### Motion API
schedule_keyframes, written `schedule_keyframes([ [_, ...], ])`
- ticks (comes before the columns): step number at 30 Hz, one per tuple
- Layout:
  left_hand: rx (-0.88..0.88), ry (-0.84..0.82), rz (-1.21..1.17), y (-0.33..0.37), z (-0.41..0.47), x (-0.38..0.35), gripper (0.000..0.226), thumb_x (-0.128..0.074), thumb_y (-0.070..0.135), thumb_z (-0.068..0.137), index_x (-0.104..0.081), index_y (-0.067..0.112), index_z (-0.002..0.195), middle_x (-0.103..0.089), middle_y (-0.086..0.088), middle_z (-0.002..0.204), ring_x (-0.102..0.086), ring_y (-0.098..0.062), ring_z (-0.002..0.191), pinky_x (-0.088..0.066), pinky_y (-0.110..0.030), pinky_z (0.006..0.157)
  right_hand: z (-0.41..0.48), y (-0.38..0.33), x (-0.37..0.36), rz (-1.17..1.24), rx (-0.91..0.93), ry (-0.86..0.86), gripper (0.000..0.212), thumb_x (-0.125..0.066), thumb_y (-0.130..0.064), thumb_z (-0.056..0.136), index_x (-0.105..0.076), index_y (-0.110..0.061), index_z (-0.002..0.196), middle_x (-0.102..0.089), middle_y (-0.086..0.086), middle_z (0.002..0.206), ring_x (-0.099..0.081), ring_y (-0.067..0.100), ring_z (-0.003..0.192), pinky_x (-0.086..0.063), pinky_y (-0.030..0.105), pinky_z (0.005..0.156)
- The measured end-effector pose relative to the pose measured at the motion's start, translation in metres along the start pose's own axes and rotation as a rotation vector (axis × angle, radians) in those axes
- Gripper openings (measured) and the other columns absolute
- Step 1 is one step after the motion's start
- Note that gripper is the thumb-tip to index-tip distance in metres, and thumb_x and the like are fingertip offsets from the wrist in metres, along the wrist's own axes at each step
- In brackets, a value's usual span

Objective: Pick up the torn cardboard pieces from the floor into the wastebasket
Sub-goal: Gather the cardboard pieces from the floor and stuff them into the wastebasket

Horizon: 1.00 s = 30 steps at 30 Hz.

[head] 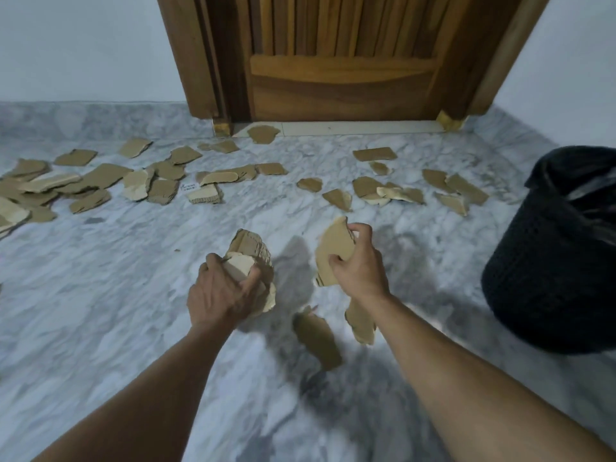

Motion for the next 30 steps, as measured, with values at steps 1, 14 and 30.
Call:
schedule_keyframes([
  [1,-0.03,0.001,-0.012,0.015,0.002,0.005,0.063,-0.054,0.072,0.078,-0.041,0.018,0.108,-0.061,-0.013,0.106,-0.061,-0.037,0.088,-0.051,-0.042,0.075,0.004,-0.004,0.018,-0.016,0.003,0.011,0.055,-0.069,-0.023,0.09,-0.035,-0.03,0.132,-0.056,0.003,0.101,-0.061,0.027,0.08,-0.05,0.033,0.057],
  [14,-0.484,0.035,-0.273,0.336,-0.033,0.073,0.075,-0.046,0.075,0.081,-0.048,0.013,0.122,-0.063,-0.016,0.111,-0.06,-0.037,0.098,-0.049,-0.042,0.081,0.027,-0.059,0.354,-0.031,0.093,0.467,0.055,-0.076,-0.021,0.083,-0.044,-0.025,0.128,-0.052,-0.004,0.109,-0.052,0.018,0.095,-0.038,0.026,0.061],
  [30,-0.597,-0.425,-0.306,0.542,-0.154,-0.035,0.089,-0.058,0.064,0.089,-0.033,0.005,0.15,-0.047,-0.021,0.148,-0.049,-0.04,0.132,-0.044,-0.043,0.102,-0.007,0.09,0.481,-0.105,-0.279,0.55,0.014,-0.046,-0.011,0.09,-0.049,-0.01,0.076,-0.047,0.004,0.067,-0.044,0.02,0.059,-0.034,0.031,0.054],
])
Point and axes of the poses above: each hand's wrist, its own z-axis towards the middle knuckle, its own x-axis out of the back of the hand, y = z × x, the point moved 1 cm from there along z, towards the middle knuckle
